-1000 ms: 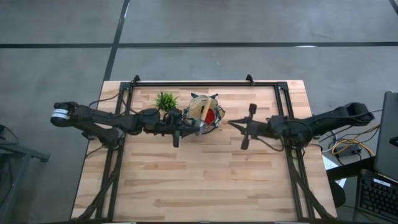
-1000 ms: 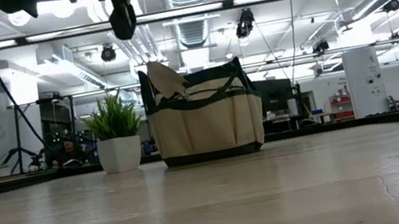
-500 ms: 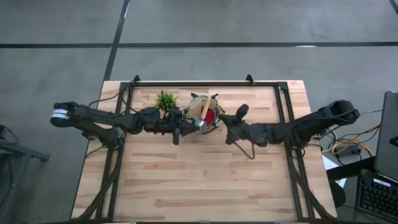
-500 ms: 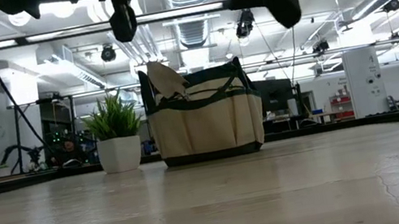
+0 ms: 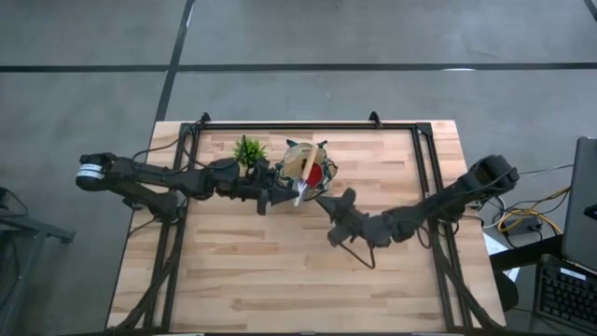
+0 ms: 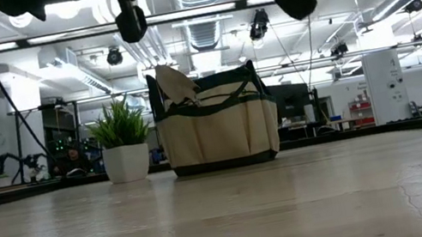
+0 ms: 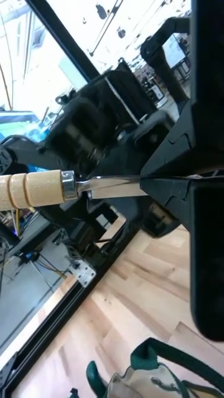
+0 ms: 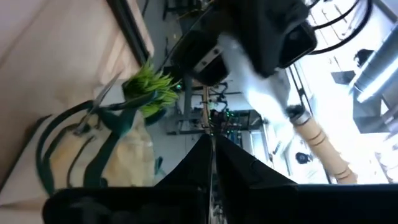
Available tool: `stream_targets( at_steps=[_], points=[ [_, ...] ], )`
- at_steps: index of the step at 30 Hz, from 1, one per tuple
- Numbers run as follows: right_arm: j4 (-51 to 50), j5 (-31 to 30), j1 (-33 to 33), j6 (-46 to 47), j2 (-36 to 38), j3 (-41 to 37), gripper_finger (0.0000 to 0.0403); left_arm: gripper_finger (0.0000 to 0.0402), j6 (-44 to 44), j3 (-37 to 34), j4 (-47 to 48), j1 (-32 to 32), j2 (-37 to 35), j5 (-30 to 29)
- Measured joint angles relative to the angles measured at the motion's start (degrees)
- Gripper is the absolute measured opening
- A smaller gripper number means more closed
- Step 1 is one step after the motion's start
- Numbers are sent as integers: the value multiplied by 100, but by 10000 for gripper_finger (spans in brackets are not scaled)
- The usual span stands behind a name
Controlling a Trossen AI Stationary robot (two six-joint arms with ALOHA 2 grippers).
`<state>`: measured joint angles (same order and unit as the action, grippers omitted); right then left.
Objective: Pick & Place Garden tools in Gardening bag
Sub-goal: Put the brown trowel into the white gardening bag
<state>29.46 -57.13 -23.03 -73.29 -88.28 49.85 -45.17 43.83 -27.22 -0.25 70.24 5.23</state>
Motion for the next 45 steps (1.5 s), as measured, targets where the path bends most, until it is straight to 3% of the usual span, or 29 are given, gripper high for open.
stream_targets(
  at_steps=[18, 31, 45],
  points=[
    [-94, -93, -322, -367, -178, 600, 16, 7, 6, 0, -22, 2, 0, 26],
    [-85, 275, -145, -665, -178, 604, 104, 5, 2, 0, -20, 2, 0, 26],
    [-34, 665, -16, -1407, -180, 612, 93, 4, -144, -1, -22, -23, 2, 122]
  ],
)
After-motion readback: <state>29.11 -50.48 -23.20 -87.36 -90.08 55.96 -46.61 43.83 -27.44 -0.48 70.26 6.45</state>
